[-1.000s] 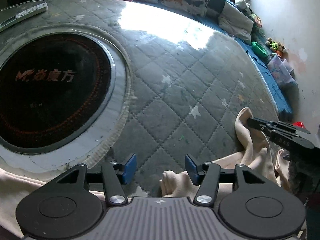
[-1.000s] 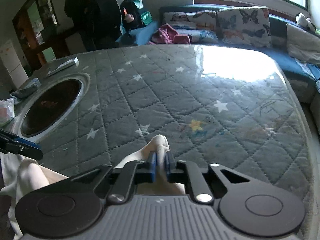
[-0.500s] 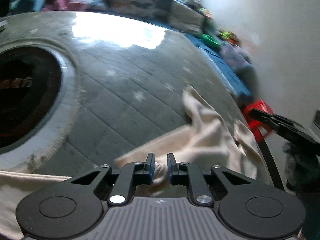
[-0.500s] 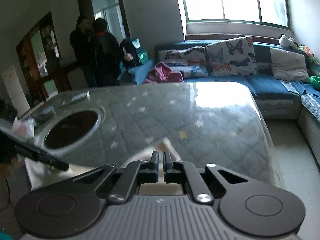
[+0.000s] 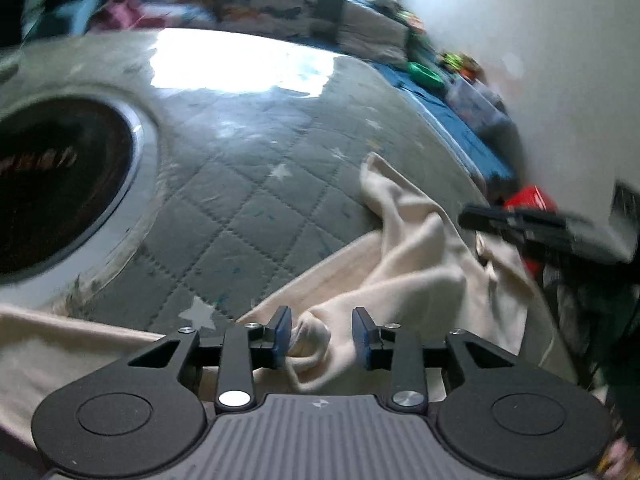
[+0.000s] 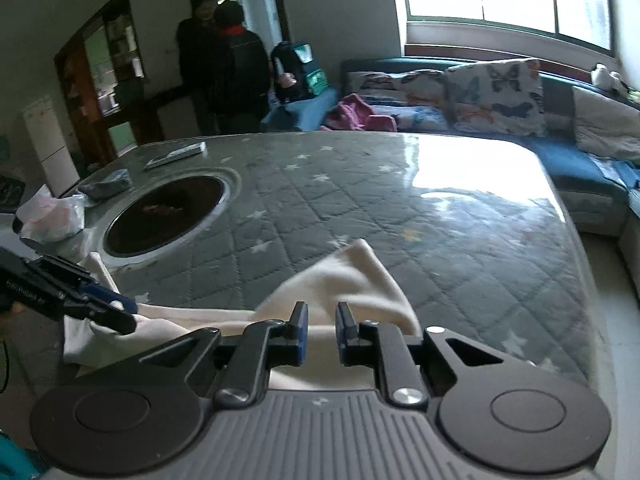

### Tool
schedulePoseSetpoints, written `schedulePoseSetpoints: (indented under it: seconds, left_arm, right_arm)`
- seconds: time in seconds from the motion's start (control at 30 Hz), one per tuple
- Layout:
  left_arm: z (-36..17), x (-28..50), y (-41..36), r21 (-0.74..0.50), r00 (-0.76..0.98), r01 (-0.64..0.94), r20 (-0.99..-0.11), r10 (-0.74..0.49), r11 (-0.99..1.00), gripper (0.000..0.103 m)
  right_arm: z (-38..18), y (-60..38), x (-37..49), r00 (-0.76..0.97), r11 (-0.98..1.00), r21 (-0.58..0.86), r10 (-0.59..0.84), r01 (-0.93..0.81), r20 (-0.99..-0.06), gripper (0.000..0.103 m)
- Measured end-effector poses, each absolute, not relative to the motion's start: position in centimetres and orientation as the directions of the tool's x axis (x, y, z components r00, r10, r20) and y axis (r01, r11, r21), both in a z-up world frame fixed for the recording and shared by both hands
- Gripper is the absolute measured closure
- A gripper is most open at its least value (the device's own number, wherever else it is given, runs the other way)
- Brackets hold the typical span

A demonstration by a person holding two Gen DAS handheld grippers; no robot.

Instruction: Fold clothes

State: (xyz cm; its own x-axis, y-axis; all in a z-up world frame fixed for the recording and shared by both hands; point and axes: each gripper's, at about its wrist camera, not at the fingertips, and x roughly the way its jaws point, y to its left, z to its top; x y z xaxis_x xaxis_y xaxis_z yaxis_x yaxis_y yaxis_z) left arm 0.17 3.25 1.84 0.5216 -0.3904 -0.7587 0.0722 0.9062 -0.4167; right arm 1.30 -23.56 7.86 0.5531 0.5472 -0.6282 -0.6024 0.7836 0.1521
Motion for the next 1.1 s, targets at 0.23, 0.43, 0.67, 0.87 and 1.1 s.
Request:
schedulePoseSetpoints:
  seconds: [0.23,0.43,0.67,0.87,1.1]
  left_arm:
    - [0.4,1.5,6.6,-0.494,0.497,-0.151,-0.787,-0.366,0.856,0.067]
    - [0.0,1.9,6.2,-0.483,0.450,-0.142,-0.809,-0.379,0.864,0.068]
    - [0.2,2.8,5.8,-0.482,0.454,-0.102,-0.801,-0.391,0.870,0.083]
    - [1.8,3.6,5.7,-0.480,0.523,-0.041,-0.758,-0.390,0.876,0.088]
    - [2.6,4.0,5.6,-0.461,0.580,0.025,-0.717,-0.388,0.887,0.088]
  right_arm:
    - [8.2,-22.8,2.5,0.553,0.775,0.140,0.552,-0.616,-0.624,0.084]
    - [7.7,-22.4,5.6,0.556,0.794,0.131,0.523,-0.594,-0.646,0.079]
    - [5.8,-21.7,9.3,0.531,0.808,0.166,0.511,-0.566,-0.676,0.069]
    - [4.2,-20.5,11.1,0.510,0.804,0.186,0.517,-0.564,-0.687,0.061]
    - [3.1,-20.0,11.8,0.507,0.814,0.199,0.510,-0.546,-0.695,0.094]
